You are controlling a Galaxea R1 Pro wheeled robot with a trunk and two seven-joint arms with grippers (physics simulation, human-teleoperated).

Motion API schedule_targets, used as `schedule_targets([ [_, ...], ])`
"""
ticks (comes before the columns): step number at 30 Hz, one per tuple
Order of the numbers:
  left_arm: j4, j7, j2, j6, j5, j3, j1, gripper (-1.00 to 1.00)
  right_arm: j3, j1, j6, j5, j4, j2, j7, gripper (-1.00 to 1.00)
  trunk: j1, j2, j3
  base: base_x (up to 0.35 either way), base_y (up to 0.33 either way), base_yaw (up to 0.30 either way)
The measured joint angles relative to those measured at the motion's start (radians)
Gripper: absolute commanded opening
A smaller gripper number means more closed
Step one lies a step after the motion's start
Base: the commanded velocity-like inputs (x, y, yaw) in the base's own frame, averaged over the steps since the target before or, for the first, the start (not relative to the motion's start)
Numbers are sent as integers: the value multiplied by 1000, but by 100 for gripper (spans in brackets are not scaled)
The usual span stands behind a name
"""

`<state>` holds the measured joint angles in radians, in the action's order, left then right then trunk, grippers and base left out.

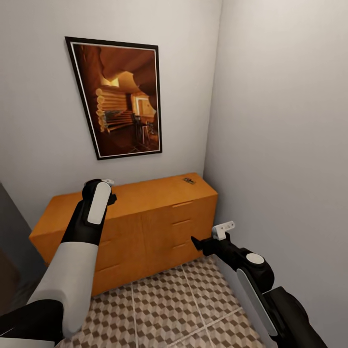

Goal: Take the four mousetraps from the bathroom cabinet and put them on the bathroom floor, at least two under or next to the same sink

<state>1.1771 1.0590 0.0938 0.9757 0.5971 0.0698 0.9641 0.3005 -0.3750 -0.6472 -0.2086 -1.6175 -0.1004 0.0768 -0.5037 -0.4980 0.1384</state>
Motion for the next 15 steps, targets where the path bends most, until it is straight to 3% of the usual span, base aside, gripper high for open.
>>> schedule_targets([
  [15,-11,2,-11,-9,-4,19,-40,100,-4,1,1,0,1,0,0,100,0,0,0,348,-126,0],
])
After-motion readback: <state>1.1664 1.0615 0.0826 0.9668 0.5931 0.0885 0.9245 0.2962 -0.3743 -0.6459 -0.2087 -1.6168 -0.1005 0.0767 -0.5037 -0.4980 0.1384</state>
